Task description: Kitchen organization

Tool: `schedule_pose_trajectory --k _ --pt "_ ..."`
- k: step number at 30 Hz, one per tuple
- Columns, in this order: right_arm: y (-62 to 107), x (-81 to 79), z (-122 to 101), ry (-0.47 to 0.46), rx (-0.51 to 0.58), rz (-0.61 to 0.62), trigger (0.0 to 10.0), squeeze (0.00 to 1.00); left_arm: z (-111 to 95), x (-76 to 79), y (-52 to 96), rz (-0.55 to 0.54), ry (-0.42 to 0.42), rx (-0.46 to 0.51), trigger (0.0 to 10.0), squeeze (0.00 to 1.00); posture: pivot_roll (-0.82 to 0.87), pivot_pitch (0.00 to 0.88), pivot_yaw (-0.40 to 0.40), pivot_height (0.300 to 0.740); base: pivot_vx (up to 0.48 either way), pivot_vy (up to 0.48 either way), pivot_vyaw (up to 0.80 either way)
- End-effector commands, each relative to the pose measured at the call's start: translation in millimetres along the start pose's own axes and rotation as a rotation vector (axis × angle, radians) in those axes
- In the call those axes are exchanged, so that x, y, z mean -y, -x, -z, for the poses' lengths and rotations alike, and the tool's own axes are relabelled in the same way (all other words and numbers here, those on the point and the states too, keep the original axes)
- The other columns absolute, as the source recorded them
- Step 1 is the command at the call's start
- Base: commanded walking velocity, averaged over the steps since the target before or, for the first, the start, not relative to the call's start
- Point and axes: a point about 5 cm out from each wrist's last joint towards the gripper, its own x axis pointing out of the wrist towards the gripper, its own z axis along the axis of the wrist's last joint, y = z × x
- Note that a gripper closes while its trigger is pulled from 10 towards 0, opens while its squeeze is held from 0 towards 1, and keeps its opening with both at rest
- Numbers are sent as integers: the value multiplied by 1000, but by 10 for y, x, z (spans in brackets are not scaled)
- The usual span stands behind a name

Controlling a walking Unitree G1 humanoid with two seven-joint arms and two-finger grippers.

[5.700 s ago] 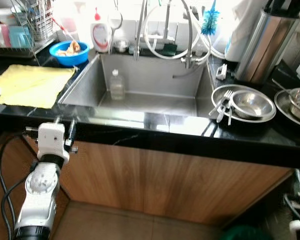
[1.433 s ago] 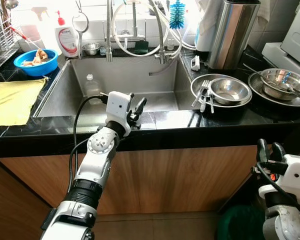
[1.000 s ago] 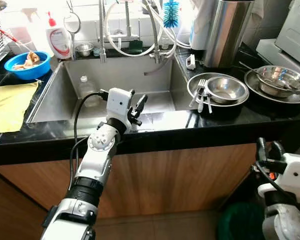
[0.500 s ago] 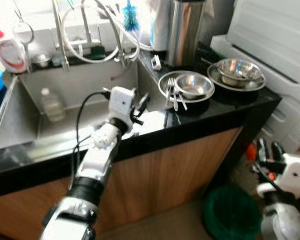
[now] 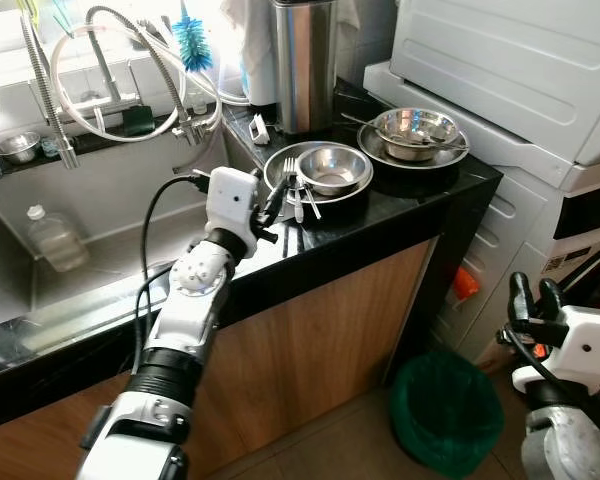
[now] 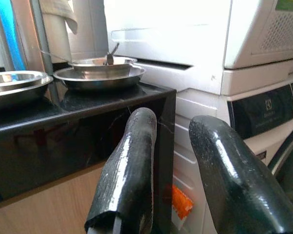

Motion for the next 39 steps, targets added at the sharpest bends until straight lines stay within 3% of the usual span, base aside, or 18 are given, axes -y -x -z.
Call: schedule_pose_trajectory --k 1,7,18,26,33,39 --pt "-3 -22 -7 -2 4 -11 10000 0 -63 -62 -3 -16 -25 24 10000 0 -22 0 58 740 0 0 0" --pt "0 -83 -38 80 20 -69 10000 0 -10 -74 21 -40 -34 3 10000 0 -27 0 55 740 0 0 400" --pt "33 -99 -18 48 6 -103 10000 0 107 -84 99 -58 -36 -34 10000 0 -28 0 50 740 0 0 773" --pt "40 -41 -4 37 -4 -73 10000 0 141 -54 122 -43 -33 -45 10000 0 -33 0 48 740 0 0 0" --pt "64 -45 -23 94 1 -85 10000 0 166 -40 137 -38 -34 -55 10000 0 -36 0 46 740 254 0 343" --pt "57 -9 -23 49 1 -66 10000 0 168 -39 137 -41 -32 -55 10000 0 -38 0 42 740 314 0 400"
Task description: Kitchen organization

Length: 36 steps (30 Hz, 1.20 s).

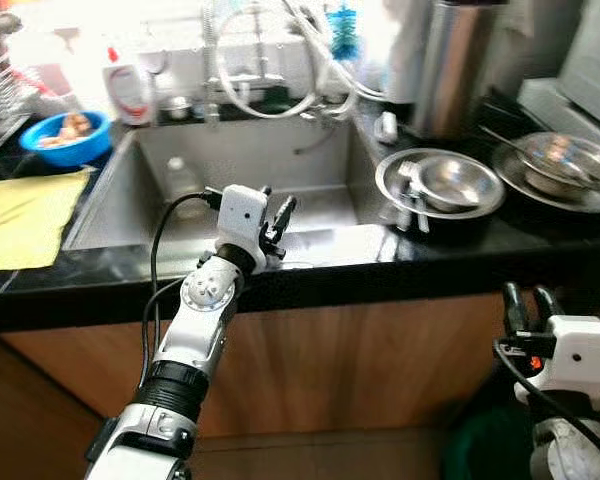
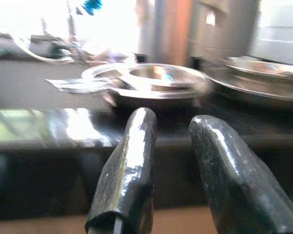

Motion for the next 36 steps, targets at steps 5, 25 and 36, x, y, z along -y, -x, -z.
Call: schedule_pose_trajectory --k 5,25,36 --pt "7 7 -56 5 20 -3 10000 0 -27 -1 -12 0 -17 9 10000 0 -38 0 40 740 313 0 0" --pt "71 -112 -147 -8 39 -24 10000 0 -33 -32 20 -12 -3 30 10000 0 -47 0 39 740 89 0 0" --pt "158 -39 -161 -9 30 45 10000 0 94 6 57 -15 55 -16 10000 0 -70 0 31 740 0 37 0"
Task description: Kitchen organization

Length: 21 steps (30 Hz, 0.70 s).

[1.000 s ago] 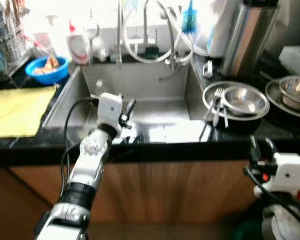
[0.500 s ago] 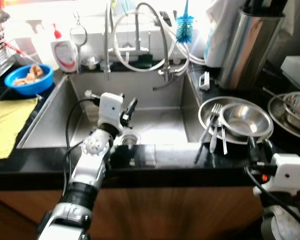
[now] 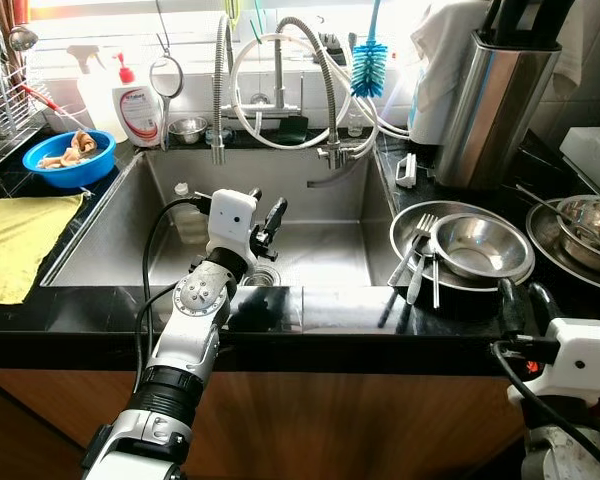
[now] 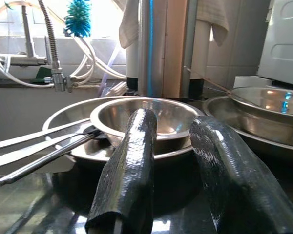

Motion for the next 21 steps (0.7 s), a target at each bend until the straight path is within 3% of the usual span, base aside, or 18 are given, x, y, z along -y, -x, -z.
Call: schedule_pose_trajectory --k 1,9,21 --pt "15 52 -57 8 11 33 10000 0 81 -2 35 -6 21 -33 10000 0 -70 0 30 740 0 412 0" --pt "-6 118 -68 4 13 84 10000 0 84 44 36 8 29 -27 10000 0 -69 0 27 740 0 405 -497" --pt "-43 82 -90 4 35 73 10000 0 44 40 24 15 23 -14 10000 0 -58 0 27 740 0 60 -56"
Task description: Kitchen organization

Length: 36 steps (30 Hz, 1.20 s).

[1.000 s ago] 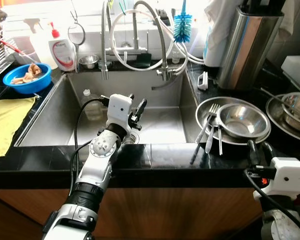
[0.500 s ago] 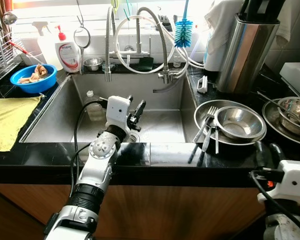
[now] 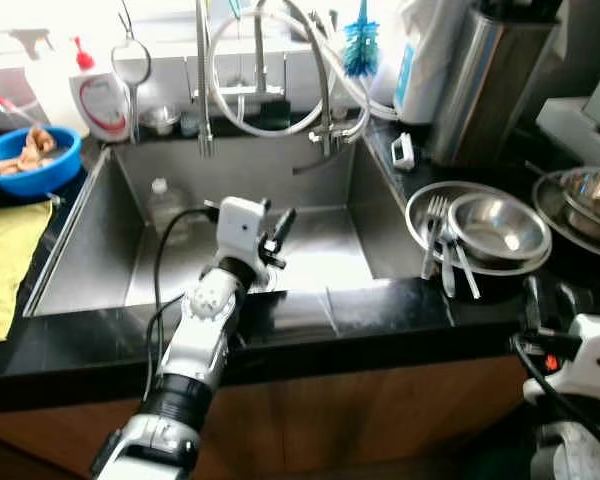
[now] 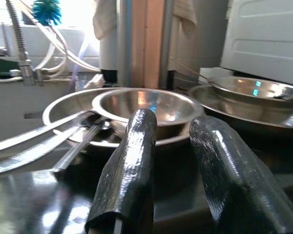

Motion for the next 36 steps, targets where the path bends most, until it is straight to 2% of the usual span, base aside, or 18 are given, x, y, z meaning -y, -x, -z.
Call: schedule_pose_trajectory --k 1,11,23,25,33,36 --pt "-8 -11 -39 2 18 -2 10000 0 -42 -34 -5 -1 -9 10 10000 0 -59 0 29 740 0 454 0" --pt "-20 -25 -29 0 17 -3 10000 0 -86 -1 -56 9 -11 19 10000 0 -60 0 33 740 0 348 0" --pt "-16 -8 -7 -8 3 26 10000 0 -119 -8 -58 16 -29 34 10000 0 -53 0 42 740 0 0 0" --pt "-12 4 5 -27 0 40 10000 0 -120 -10 -58 16 -30 34 10000 0 -51 0 42 740 0 0 -741" --pt "-39 11 2 -12 3 34 10000 0 -118 13 -67 23 -30 31 10000 0 -54 0 44 740 0 0 -716" --pt "-60 -3 0 -6 14 30 10000 0 -114 35 -71 31 -29 28 10000 0 -55 0 45 740 0 0 -183"
